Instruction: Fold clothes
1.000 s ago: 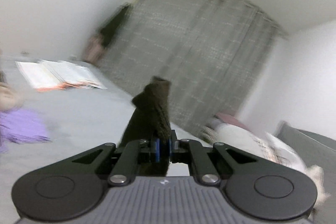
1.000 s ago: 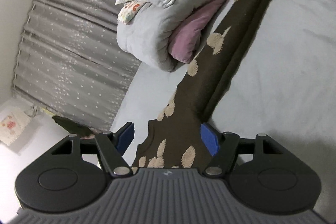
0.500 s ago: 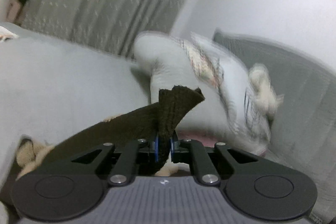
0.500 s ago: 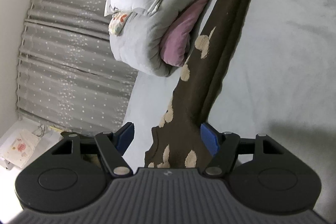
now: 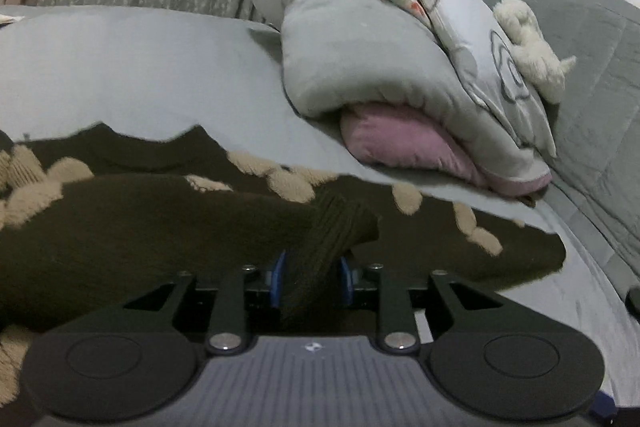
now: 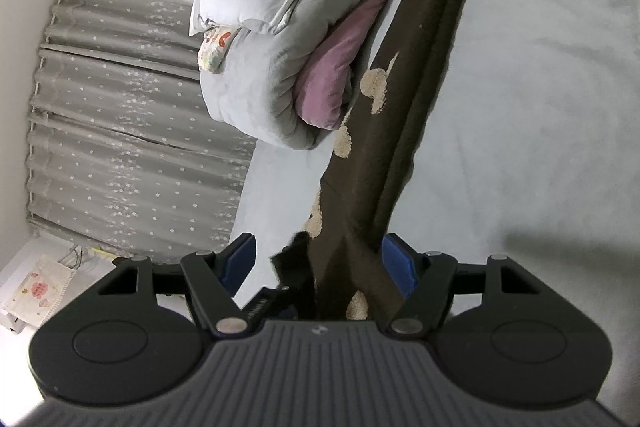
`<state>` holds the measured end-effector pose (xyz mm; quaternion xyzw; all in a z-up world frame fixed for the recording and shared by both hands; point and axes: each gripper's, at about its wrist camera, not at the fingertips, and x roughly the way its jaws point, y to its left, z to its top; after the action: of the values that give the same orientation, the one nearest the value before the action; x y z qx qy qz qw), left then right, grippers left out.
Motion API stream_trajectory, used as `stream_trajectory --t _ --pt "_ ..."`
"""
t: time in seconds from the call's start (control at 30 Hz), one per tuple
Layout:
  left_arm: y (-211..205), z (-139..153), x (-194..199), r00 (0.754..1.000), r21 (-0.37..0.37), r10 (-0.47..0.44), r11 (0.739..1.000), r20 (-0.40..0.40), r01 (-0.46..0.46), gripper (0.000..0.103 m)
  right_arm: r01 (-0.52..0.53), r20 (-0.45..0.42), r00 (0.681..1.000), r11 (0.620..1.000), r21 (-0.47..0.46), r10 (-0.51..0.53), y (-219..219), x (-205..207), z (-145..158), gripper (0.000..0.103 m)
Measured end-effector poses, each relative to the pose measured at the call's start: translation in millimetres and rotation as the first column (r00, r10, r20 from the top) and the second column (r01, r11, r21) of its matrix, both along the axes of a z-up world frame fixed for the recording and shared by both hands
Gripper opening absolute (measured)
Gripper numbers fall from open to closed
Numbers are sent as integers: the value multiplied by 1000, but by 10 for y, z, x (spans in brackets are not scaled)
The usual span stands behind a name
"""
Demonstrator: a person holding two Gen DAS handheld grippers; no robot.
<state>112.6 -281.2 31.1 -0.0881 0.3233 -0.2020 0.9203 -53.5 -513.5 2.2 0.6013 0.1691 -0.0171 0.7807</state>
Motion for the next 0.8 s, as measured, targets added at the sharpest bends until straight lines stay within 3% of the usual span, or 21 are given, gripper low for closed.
stream_trajectory --t 0.1,0.3,0.4,0.5,0.57,0.63,0.8 --pt "44 6 -148 999 -9 -49 999 11 49 41 0 -6 1000 1000 0 0 5 12 -9 72" --pt "149 154 -322 991 -117 -131 984 30 134 60 -4 -11 1000 1000 -16 4 26 21 -5 72" --pt "340 229 -329 990 -43 -134 990 46 136 63 -5 -17 1000 1000 -23 5 23 14 -9 72" --pt "696 235 -238 999 155 -4 988 46 -4 72 -6 -22 1000 999 -33 5 20 9 -7 72" --pt "1059 138 -142 997 167 78 983 7 -78 81 -9 -22 1000 999 -46 8 53 27 3 72" --pt "1423 41 -46 987 183 159 971 -31 -151 82 -21 -18 1000 998 -63 20 112 68 9 72" --pt "2333 -201 194 926 233 358 917 -120 -324 82 -56 -19 998 992 -115 54 280 181 24 72"
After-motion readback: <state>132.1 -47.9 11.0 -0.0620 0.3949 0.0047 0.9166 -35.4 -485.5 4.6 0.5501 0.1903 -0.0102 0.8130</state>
